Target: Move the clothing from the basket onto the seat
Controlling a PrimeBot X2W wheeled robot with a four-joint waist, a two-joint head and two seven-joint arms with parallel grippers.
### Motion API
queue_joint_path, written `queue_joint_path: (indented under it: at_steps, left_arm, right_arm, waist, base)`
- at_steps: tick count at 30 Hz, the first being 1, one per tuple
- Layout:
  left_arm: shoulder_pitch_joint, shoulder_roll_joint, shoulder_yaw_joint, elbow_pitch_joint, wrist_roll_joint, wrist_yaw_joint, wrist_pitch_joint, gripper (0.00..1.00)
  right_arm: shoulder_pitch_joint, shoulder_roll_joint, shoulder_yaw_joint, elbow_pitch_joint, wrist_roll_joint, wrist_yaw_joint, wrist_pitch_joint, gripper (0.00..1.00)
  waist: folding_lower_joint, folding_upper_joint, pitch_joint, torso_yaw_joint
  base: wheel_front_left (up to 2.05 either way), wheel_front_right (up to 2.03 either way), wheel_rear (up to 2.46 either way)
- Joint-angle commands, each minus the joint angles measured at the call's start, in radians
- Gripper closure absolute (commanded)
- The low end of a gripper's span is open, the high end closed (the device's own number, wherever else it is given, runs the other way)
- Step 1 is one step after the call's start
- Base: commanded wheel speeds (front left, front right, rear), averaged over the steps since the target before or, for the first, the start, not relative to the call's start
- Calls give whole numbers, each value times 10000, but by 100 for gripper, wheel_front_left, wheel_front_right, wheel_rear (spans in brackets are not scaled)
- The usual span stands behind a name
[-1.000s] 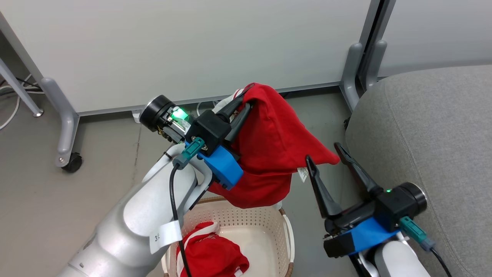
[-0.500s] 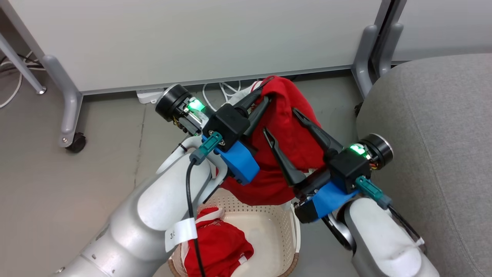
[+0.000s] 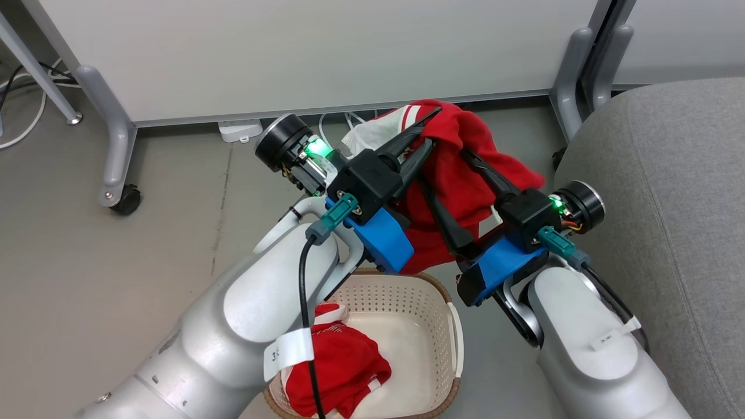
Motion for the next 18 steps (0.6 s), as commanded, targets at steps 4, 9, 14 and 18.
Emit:
queue_joint_path:
  at_steps: [4,9,14,18]
  left_arm:
    - [-175,-73,14,-114,57,-28,-50,100]
    - [-182,-91,54,-157,64,-30,-51,100]
    - [-101,-85,106,-177,74,-28,-52,100]
    - [-19,-59,140,-171,80,-30,-53,100]
  right_arm:
    - [-337,-21,-60,321,276,1,-31,100]
    - [-514,-18,-57,428,387,1,-33,100]
    - [-509,-19,-67,401,448,1,-31,100]
    - [-461,-19,-98,365,485,1,-33,100]
  waist:
    - [-2,-1,47,23]
    - [-2,-1,65,34]
    - [-2,-1,41,11]
    - [-2,-1,24,-1]
  base:
    - [0,0,0]
    - [0,0,0]
    - [0,0,0]
    - [0,0,0]
